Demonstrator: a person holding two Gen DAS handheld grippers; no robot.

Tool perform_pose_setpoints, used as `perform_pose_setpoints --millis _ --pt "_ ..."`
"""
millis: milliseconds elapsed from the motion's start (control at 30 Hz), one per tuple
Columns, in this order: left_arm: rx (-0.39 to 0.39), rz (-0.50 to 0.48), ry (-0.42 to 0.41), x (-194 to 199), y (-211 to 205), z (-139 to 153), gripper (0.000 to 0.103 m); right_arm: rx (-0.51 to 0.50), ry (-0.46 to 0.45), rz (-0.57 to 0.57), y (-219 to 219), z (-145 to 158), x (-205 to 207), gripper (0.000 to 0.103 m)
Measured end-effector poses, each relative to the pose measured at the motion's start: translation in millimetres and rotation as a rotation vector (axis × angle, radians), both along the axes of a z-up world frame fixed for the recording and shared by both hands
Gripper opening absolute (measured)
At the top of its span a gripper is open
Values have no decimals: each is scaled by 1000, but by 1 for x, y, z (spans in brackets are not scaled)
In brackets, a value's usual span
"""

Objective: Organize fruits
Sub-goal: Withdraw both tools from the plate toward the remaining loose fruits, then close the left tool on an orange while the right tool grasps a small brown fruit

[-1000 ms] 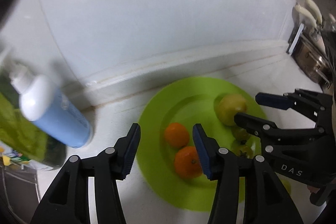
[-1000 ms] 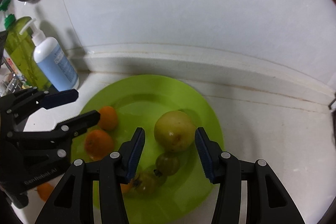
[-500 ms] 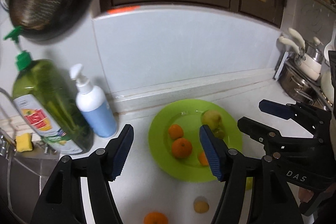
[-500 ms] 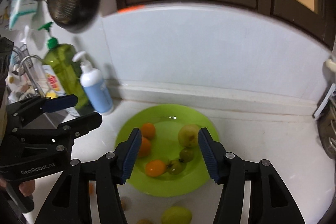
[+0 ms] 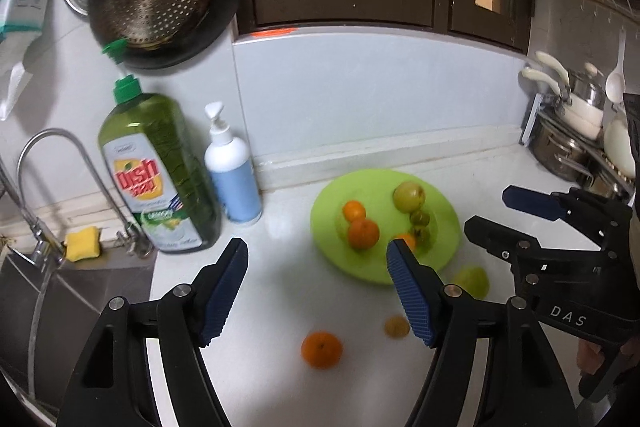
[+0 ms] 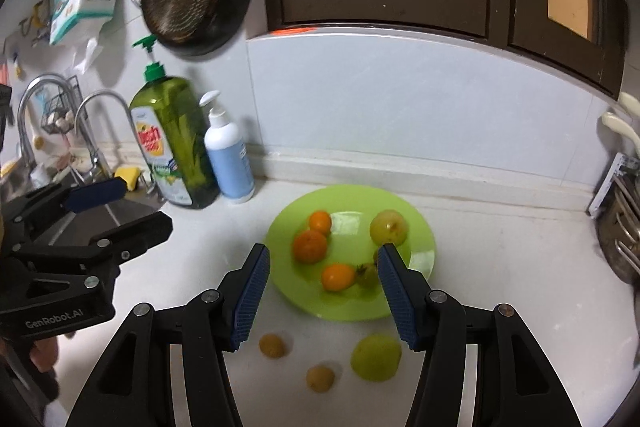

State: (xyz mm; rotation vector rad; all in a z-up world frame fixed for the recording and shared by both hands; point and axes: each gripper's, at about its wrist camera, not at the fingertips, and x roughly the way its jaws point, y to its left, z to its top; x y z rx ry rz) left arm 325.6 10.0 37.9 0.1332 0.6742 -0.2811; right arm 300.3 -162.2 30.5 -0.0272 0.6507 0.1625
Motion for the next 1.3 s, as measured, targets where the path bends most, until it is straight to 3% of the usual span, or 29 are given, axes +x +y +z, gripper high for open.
perform_pose_setpoints --millis 567,833,1167,1300 --pt "25 -15 96 -46 30 -57 71 -60 6 47 37 -45 -56 57" --pt "77 -39 51 -52 31 -81 71 -104 72 76 47 -76 -56 57" --pt "58 -81 107 -33 25 -114 69 -108 131 95 51 -105 -35 56" --pt "60 -106 127 -23 21 -124 65 -99 155 115 52 -112 -26 51"
